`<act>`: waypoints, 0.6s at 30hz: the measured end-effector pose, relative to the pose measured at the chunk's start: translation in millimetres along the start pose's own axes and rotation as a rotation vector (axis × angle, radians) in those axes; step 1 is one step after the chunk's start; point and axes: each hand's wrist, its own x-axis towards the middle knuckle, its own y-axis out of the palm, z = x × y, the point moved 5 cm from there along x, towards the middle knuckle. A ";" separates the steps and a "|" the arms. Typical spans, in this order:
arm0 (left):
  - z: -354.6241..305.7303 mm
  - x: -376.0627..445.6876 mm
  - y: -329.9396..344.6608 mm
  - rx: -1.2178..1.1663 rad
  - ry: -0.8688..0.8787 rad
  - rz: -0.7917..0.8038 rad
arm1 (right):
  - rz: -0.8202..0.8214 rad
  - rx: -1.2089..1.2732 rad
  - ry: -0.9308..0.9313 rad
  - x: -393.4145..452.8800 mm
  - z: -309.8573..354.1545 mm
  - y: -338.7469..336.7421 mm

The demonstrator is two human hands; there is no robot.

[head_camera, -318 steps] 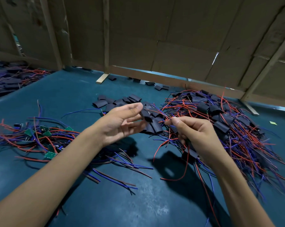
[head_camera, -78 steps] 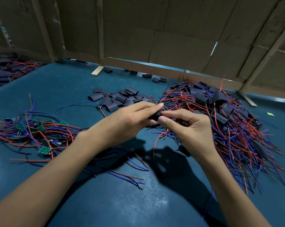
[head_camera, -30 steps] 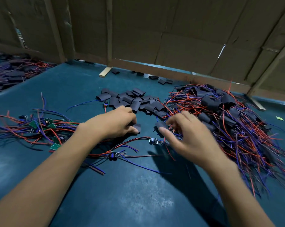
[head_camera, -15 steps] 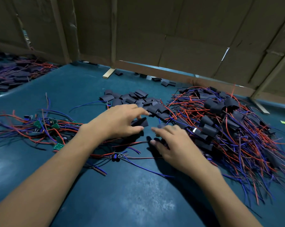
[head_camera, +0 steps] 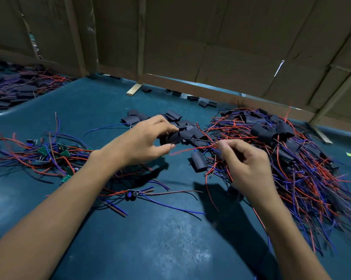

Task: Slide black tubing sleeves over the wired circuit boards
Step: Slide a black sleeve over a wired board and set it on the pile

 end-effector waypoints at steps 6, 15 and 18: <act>-9.1 1.9 -0.6 -0.038 0.076 -0.021 | -0.183 0.115 0.004 0.4 2.5 -14.9; -13.5 0.5 -2.2 -0.064 0.074 -0.010 | -0.272 0.153 -0.008 -0.4 -2.2 -17.2; -17.7 1.0 -2.2 -0.068 0.095 -0.006 | -0.260 0.131 -0.024 -0.5 -3.3 -16.6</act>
